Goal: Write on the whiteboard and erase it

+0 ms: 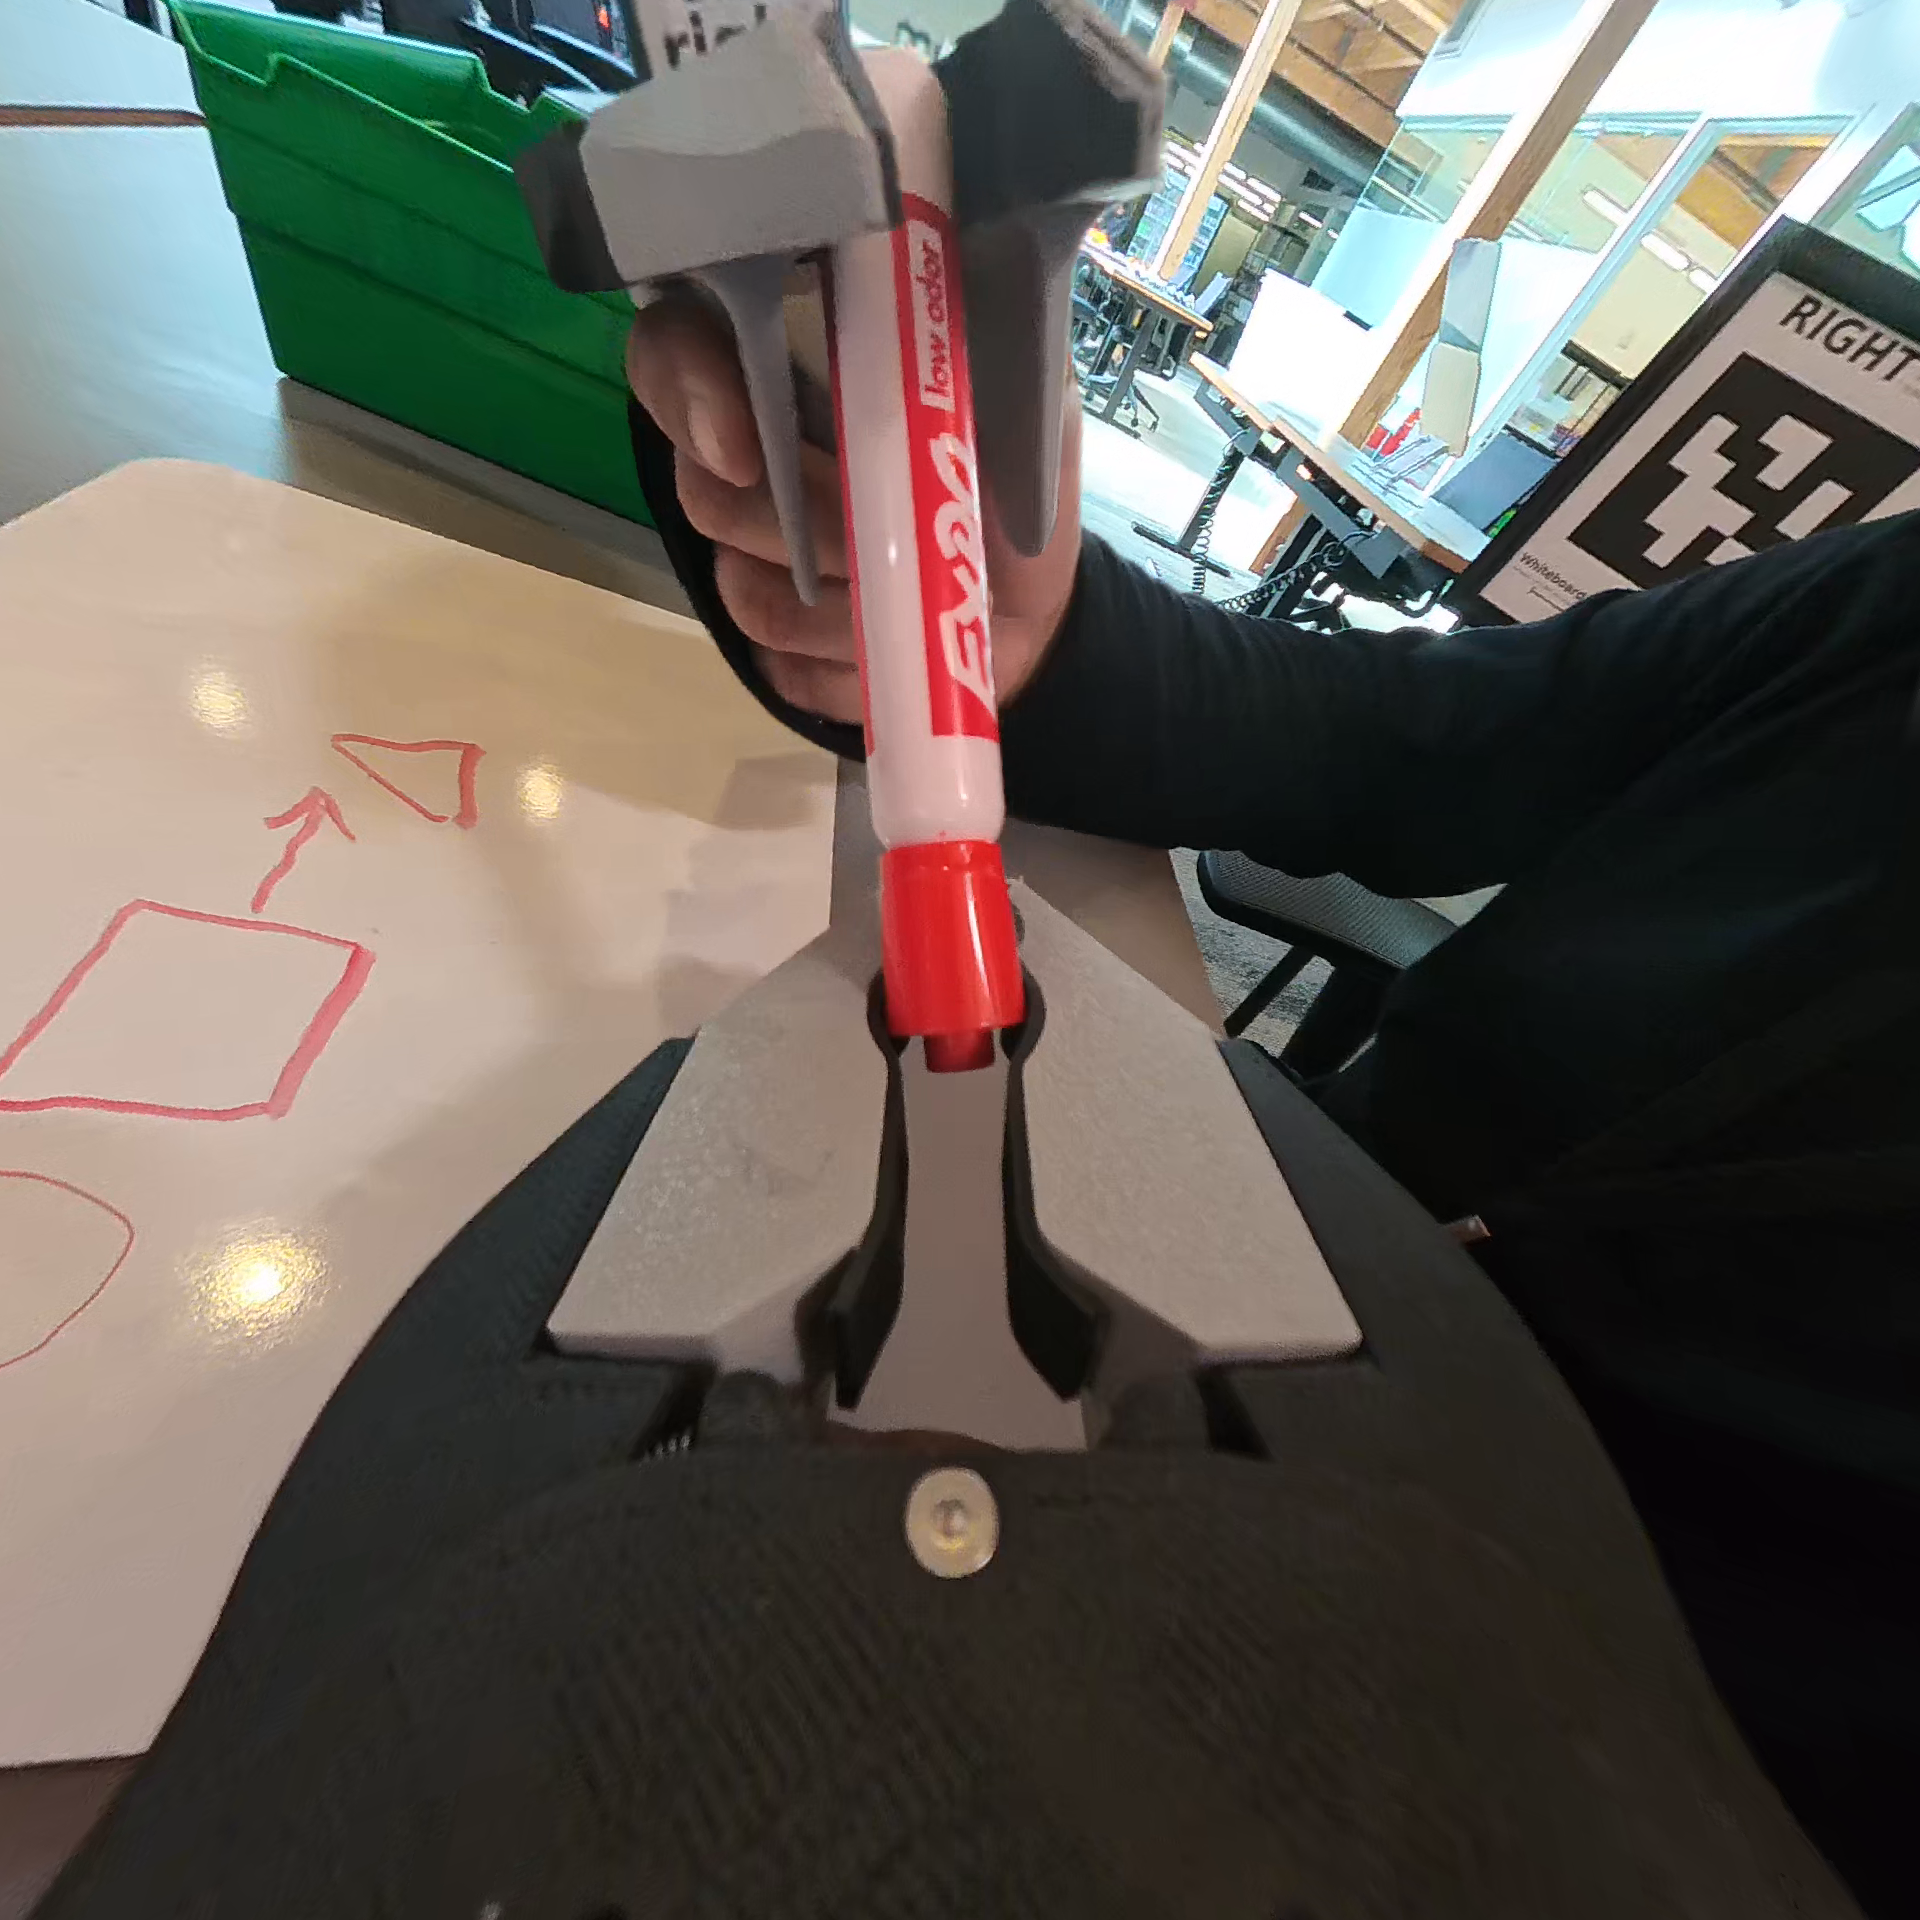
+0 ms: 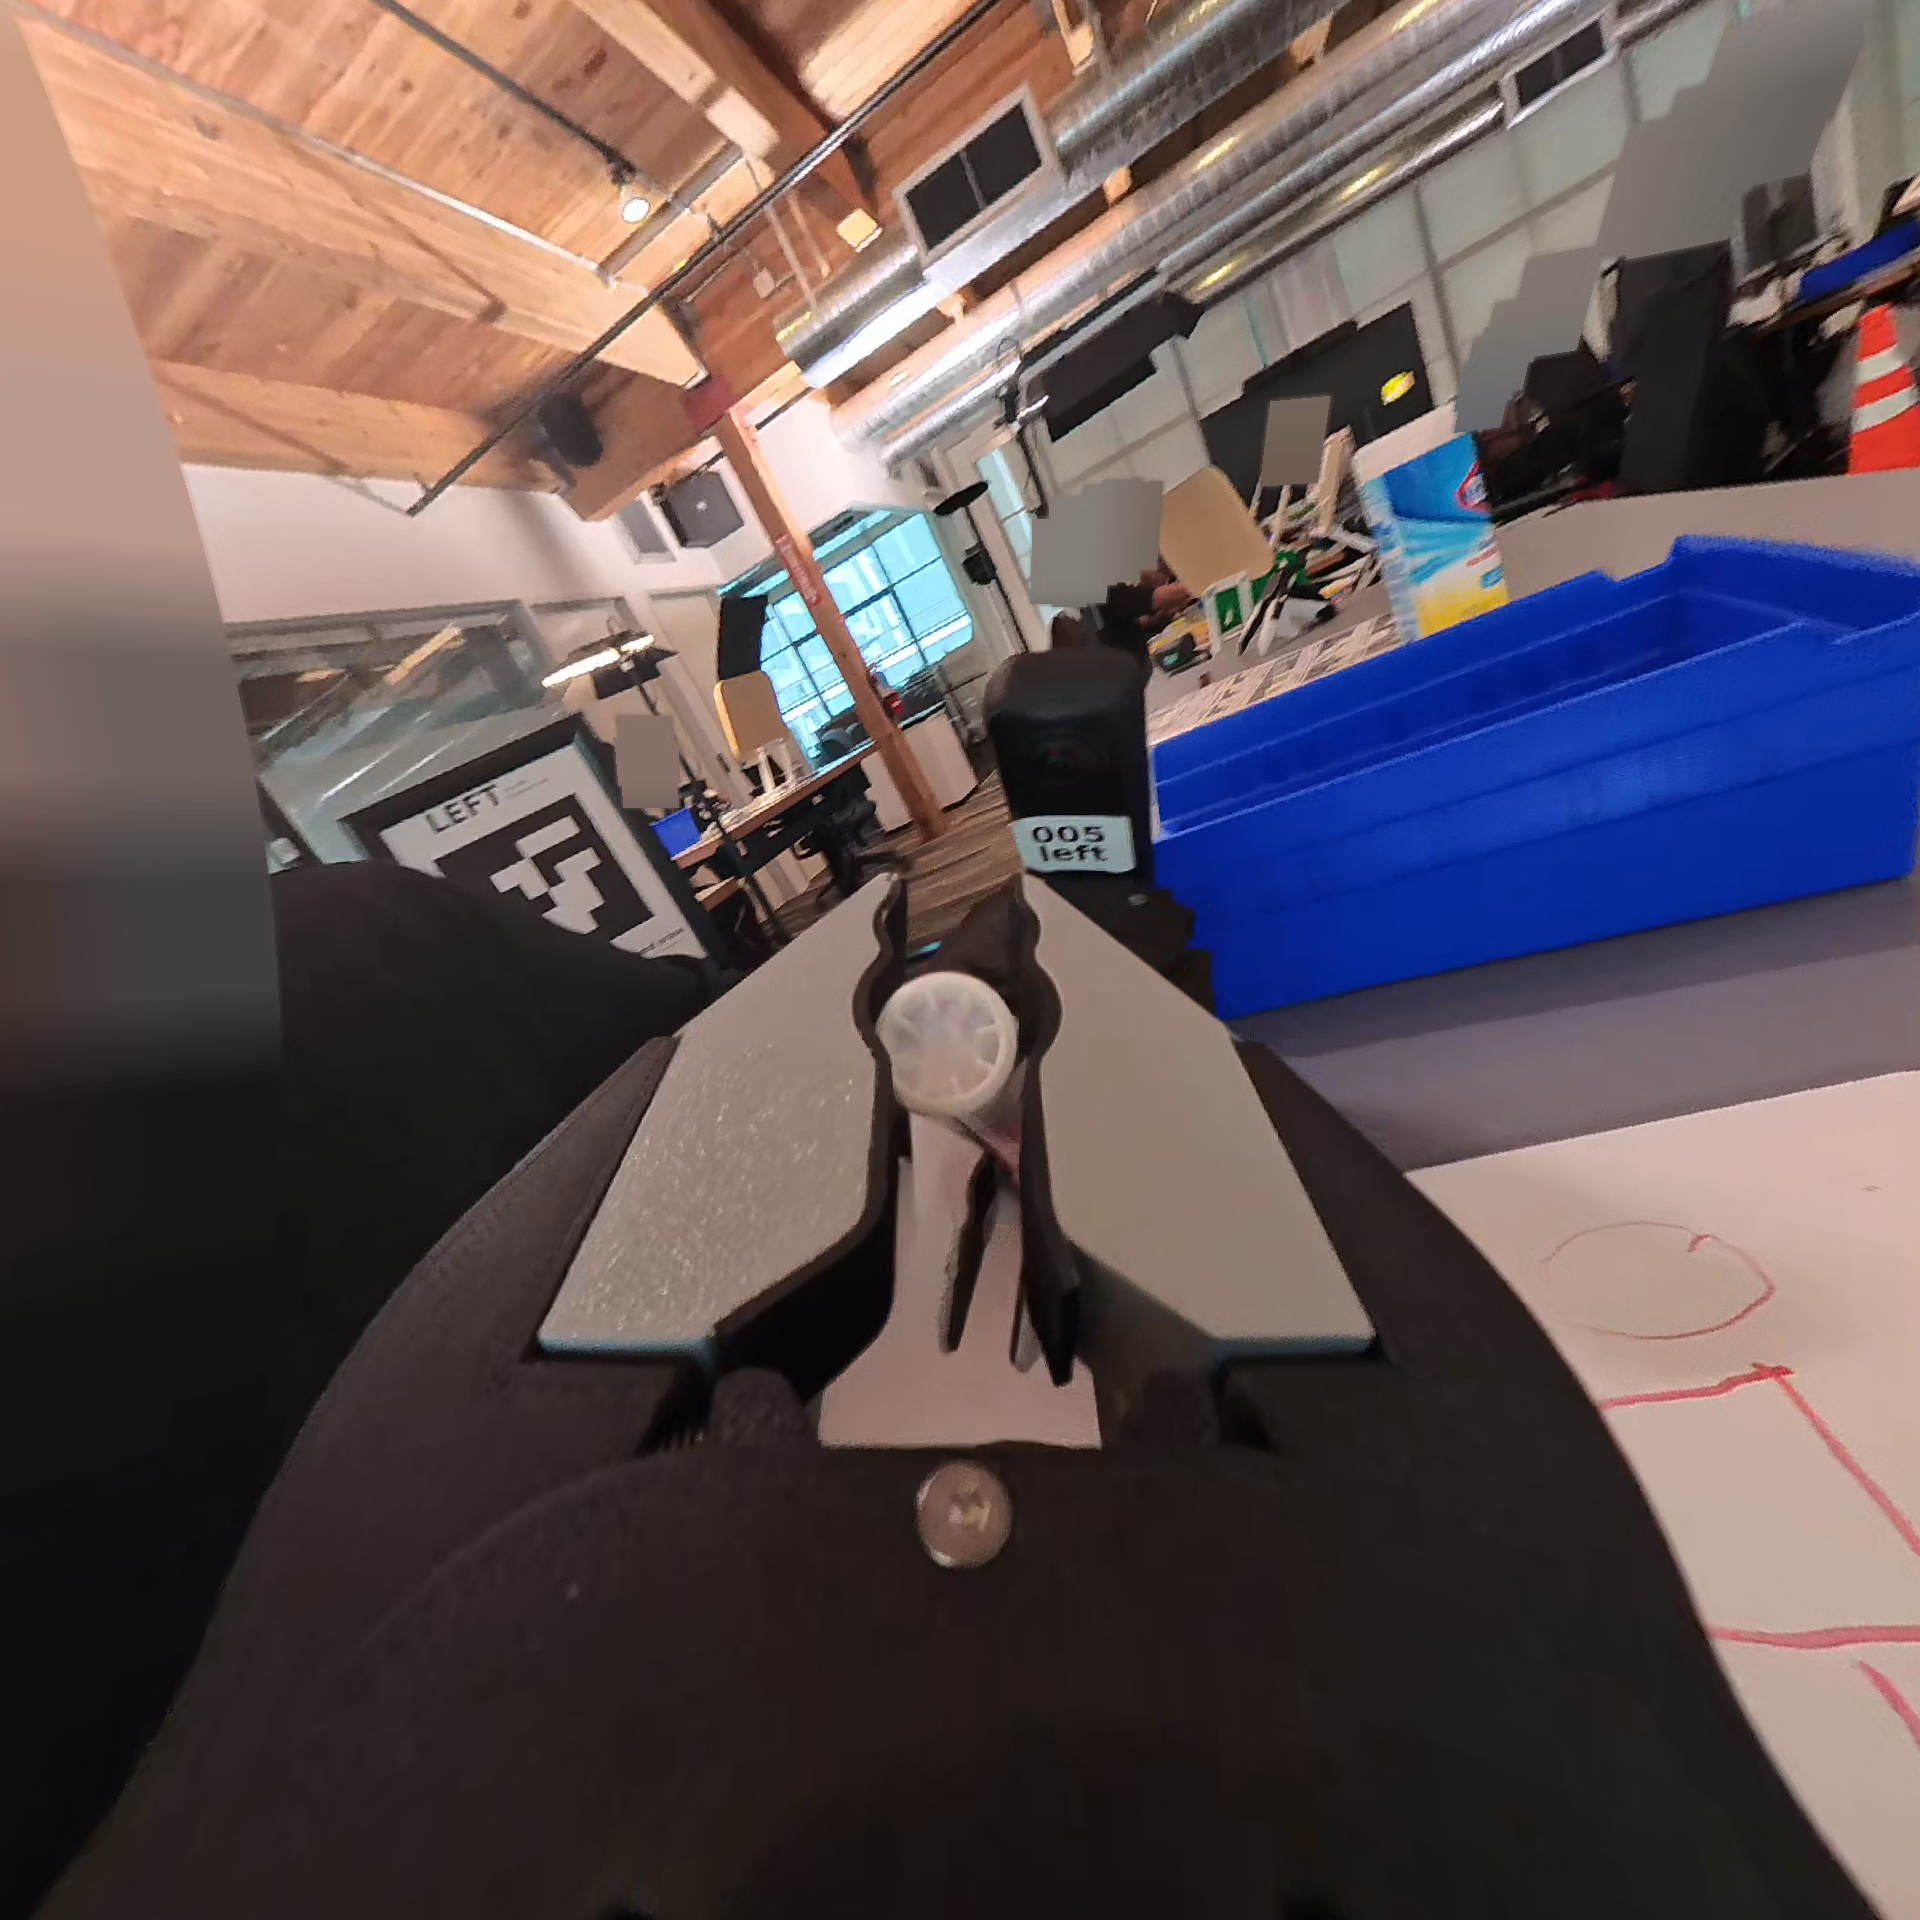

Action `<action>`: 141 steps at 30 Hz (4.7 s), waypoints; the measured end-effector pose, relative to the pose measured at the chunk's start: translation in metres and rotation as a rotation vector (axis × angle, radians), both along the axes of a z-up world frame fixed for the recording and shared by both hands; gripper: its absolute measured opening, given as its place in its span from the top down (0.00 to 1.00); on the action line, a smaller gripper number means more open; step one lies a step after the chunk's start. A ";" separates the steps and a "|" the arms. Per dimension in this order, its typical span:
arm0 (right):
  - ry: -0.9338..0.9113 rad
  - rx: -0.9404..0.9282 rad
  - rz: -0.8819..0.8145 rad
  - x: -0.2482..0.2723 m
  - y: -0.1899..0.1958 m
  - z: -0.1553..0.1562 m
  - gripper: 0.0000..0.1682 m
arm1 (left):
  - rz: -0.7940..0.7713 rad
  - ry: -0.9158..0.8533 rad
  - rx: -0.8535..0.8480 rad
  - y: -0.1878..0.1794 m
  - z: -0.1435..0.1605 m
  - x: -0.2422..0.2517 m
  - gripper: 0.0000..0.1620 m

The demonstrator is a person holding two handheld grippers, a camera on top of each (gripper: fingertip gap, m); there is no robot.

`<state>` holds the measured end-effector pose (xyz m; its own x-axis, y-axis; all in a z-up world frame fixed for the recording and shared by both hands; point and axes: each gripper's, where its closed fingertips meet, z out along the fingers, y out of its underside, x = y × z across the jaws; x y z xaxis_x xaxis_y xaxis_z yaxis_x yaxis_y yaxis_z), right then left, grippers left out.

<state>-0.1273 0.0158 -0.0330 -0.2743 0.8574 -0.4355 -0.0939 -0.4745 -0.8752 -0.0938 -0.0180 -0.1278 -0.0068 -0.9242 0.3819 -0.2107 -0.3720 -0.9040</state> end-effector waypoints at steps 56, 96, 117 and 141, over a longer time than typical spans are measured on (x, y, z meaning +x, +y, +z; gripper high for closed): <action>-0.917 -0.151 -0.082 0.013 0.008 -0.161 0.91 | 0.147 0.431 -0.016 0.014 -0.064 -0.007 0.86; -0.906 0.328 -0.520 0.043 0.058 -0.110 0.91 | 0.190 0.360 -0.063 0.026 -0.055 -0.011 0.82; -0.703 0.311 -0.285 0.013 0.018 -0.092 0.92 | 0.277 0.350 0.004 0.043 -0.050 -0.015 0.82; -0.491 0.252 -0.113 -0.021 -0.015 -0.082 0.91 | 0.176 0.129 0.110 0.020 -0.014 0.004 0.82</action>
<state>-0.1486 0.0005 -0.1151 0.0089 0.9639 -0.2662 0.3153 -0.2554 -0.9140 -0.0895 0.0019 -0.1423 0.2006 -0.9429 0.2660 -0.2676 -0.3139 -0.9110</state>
